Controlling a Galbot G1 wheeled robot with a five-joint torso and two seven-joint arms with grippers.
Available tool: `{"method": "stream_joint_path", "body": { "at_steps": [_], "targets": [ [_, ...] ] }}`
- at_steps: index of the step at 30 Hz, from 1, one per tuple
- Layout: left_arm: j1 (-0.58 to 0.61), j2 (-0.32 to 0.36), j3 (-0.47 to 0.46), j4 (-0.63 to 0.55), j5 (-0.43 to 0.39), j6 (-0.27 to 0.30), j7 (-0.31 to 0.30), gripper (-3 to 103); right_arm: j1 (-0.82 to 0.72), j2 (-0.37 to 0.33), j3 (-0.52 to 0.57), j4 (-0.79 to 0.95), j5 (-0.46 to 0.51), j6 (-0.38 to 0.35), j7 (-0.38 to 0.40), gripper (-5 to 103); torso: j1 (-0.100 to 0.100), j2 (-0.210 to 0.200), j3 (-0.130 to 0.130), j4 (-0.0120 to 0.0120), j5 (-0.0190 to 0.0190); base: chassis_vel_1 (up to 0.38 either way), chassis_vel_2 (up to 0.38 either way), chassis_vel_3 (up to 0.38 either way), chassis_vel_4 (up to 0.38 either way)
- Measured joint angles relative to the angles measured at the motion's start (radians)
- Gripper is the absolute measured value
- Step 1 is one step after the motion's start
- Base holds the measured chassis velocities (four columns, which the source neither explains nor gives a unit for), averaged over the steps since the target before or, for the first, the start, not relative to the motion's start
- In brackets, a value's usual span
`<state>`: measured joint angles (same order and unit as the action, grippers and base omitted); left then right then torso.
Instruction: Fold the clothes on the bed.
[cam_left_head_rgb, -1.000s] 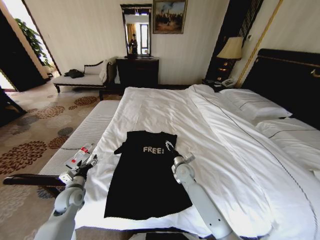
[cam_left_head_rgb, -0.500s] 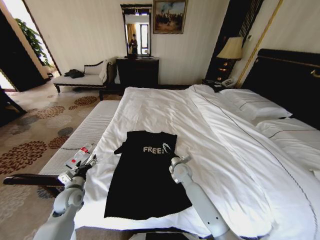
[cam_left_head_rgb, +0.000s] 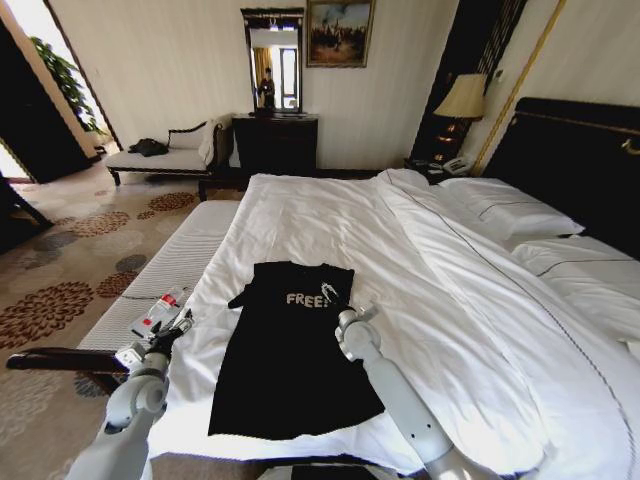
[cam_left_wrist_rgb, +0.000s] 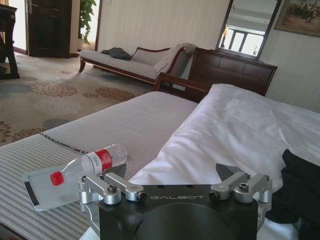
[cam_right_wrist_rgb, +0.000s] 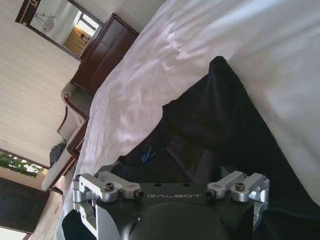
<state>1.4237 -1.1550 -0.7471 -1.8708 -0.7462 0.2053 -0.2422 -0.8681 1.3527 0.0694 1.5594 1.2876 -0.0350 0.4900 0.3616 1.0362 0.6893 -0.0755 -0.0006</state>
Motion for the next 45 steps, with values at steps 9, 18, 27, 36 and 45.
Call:
{"method": "stream_joint_path", "body": {
  "at_steps": [9,18,27,36,45],
  "targets": [
    [0.007,0.005,-0.013,0.004,-0.003,-0.002,0.0,100,0.066,-0.004,-0.007,-0.08,-0.017,-0.001,-0.014,100,0.0,0.0,0.0,-0.0001,0.0,0.0,0.0,0.0,0.0],
    [0.006,-0.001,-0.012,0.009,-0.002,-0.005,0.001,100,0.112,-0.02,-0.031,-0.114,-0.017,-0.007,-0.021,100,0.0,0.0,0.0,0.0,0.0001,0.0,0.0,0.0,0.0],
    [0.006,0.0,-0.014,0.016,-0.002,-0.006,0.002,100,0.105,-0.027,-0.04,-0.108,-0.017,-0.011,-0.02,100,0.0,0.0,0.0,0.0,0.0,0.0,0.0,0.0,0.0],
    [0.004,-0.005,-0.007,0.019,0.005,-0.007,0.002,100,0.063,-0.023,-0.047,-0.076,-0.021,-0.011,-0.012,100,0.0,0.0,0.0,-0.0001,0.0,0.0,0.0,0.0,0.0],
    [0.007,-0.006,-0.011,0.019,0.008,-0.008,0.002,100,0.083,-0.018,-0.052,-0.089,-0.02,-0.012,-0.007,90,0.0,0.0,0.0,0.0,0.0,0.0,0.0,0.0,0.0]
  ]
}}
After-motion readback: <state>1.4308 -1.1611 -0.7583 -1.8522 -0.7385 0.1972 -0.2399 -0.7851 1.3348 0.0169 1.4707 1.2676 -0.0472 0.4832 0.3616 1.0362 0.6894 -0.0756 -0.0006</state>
